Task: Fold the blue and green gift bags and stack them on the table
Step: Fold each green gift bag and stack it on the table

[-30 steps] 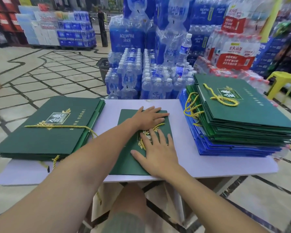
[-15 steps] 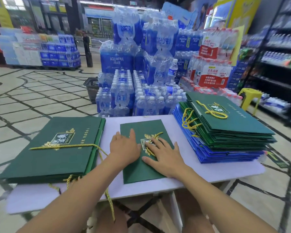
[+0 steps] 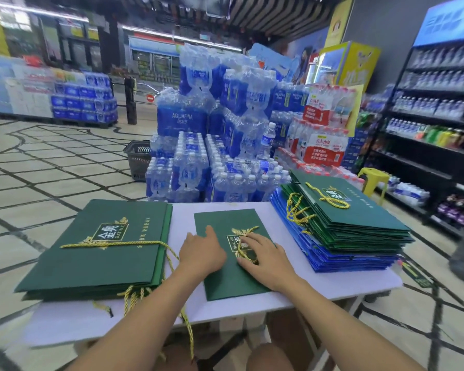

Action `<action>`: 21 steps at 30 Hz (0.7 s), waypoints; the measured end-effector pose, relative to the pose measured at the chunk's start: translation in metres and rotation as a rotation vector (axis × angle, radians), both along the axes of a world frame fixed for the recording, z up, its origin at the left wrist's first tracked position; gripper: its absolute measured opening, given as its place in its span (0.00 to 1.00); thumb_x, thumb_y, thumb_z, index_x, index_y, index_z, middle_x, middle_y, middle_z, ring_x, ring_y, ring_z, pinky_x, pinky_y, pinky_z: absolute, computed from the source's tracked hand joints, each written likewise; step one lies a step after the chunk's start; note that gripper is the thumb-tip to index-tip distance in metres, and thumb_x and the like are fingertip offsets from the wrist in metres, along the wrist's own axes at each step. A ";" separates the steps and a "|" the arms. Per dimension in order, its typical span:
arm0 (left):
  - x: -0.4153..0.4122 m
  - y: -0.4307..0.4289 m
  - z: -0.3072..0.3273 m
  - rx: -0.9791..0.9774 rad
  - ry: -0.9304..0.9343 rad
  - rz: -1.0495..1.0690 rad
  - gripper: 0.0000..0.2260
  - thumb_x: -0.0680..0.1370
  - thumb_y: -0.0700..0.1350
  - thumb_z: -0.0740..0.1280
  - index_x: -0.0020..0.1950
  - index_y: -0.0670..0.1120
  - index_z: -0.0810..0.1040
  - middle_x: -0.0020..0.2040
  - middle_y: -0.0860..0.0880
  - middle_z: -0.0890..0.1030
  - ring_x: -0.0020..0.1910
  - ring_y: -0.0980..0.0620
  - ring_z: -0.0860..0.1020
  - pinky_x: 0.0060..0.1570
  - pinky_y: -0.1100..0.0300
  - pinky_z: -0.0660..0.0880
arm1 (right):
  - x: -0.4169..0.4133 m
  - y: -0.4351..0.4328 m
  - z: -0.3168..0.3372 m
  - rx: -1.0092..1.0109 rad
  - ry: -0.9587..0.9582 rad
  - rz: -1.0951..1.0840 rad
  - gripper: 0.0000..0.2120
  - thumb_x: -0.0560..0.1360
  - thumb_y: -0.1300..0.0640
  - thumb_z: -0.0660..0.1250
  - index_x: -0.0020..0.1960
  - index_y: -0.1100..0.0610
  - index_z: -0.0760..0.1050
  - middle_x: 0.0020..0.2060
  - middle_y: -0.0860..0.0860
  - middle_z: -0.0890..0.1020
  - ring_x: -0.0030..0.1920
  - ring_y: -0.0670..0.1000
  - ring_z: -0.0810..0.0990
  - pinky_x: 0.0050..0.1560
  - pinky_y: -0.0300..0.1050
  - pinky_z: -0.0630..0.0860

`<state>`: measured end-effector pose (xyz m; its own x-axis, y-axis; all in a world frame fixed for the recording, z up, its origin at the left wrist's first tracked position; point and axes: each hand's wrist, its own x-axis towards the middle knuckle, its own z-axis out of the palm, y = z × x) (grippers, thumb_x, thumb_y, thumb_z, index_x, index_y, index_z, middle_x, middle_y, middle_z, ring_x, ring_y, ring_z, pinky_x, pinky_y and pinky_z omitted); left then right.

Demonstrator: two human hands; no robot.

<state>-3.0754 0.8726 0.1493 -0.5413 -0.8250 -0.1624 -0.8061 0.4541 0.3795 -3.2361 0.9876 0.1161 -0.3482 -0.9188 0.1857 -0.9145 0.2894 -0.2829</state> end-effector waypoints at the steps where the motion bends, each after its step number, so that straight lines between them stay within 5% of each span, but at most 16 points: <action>1: 0.001 0.000 0.001 -0.004 0.048 0.005 0.31 0.79 0.46 0.57 0.82 0.45 0.53 0.73 0.36 0.71 0.78 0.36 0.60 0.72 0.47 0.66 | 0.000 0.000 0.000 -0.018 -0.012 -0.006 0.32 0.76 0.30 0.56 0.77 0.40 0.64 0.77 0.39 0.65 0.77 0.44 0.62 0.76 0.55 0.59; 4: 0.004 -0.009 0.001 0.170 0.486 0.134 0.24 0.77 0.44 0.62 0.73 0.47 0.63 0.64 0.44 0.79 0.65 0.39 0.74 0.62 0.49 0.74 | -0.004 0.000 0.001 -0.096 -0.066 -0.034 0.33 0.74 0.30 0.56 0.76 0.41 0.68 0.75 0.39 0.68 0.74 0.44 0.66 0.74 0.52 0.65; 7: 0.007 -0.001 0.011 0.644 1.057 0.336 0.30 0.78 0.39 0.64 0.79 0.44 0.61 0.57 0.46 0.83 0.52 0.44 0.82 0.53 0.48 0.80 | -0.007 0.001 0.003 -0.166 -0.153 -0.049 0.29 0.76 0.34 0.60 0.74 0.43 0.71 0.73 0.38 0.69 0.72 0.42 0.67 0.71 0.51 0.68; 9: 0.007 0.010 0.013 0.817 1.144 0.337 0.21 0.78 0.33 0.63 0.72 0.36 0.71 0.50 0.41 0.86 0.44 0.42 0.84 0.47 0.46 0.84 | -0.008 0.000 0.004 -0.212 -0.198 -0.053 0.29 0.74 0.34 0.60 0.72 0.44 0.72 0.71 0.38 0.70 0.72 0.42 0.68 0.71 0.52 0.69; 12: 0.005 0.022 0.018 0.761 1.157 0.300 0.16 0.79 0.30 0.63 0.64 0.43 0.77 0.50 0.42 0.87 0.40 0.45 0.86 0.35 0.54 0.82 | -0.007 -0.004 0.010 -0.227 -0.262 -0.051 0.29 0.74 0.35 0.64 0.72 0.46 0.72 0.72 0.44 0.69 0.74 0.47 0.66 0.74 0.52 0.66; 17: 0.004 0.016 0.056 0.548 1.337 0.259 0.26 0.82 0.31 0.59 0.75 0.54 0.69 0.66 0.48 0.80 0.56 0.42 0.84 0.46 0.50 0.84 | -0.003 -0.013 0.056 -0.213 -0.403 -0.105 0.45 0.71 0.26 0.62 0.80 0.49 0.62 0.76 0.51 0.64 0.74 0.53 0.67 0.75 0.53 0.65; 21: 0.006 -0.005 0.102 0.377 1.442 0.211 0.32 0.80 0.31 0.61 0.80 0.55 0.64 0.72 0.46 0.76 0.54 0.44 0.83 0.34 0.58 0.81 | -0.007 -0.027 0.127 -0.310 -0.353 -0.088 0.43 0.74 0.32 0.68 0.80 0.56 0.62 0.75 0.53 0.67 0.74 0.53 0.68 0.72 0.50 0.66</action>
<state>-3.0690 0.8674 0.2517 -0.2970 -0.9384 0.1765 0.3137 0.0787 0.9462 -3.2435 0.9607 0.2434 -0.5132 -0.8032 0.3025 -0.7226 0.2142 -0.6572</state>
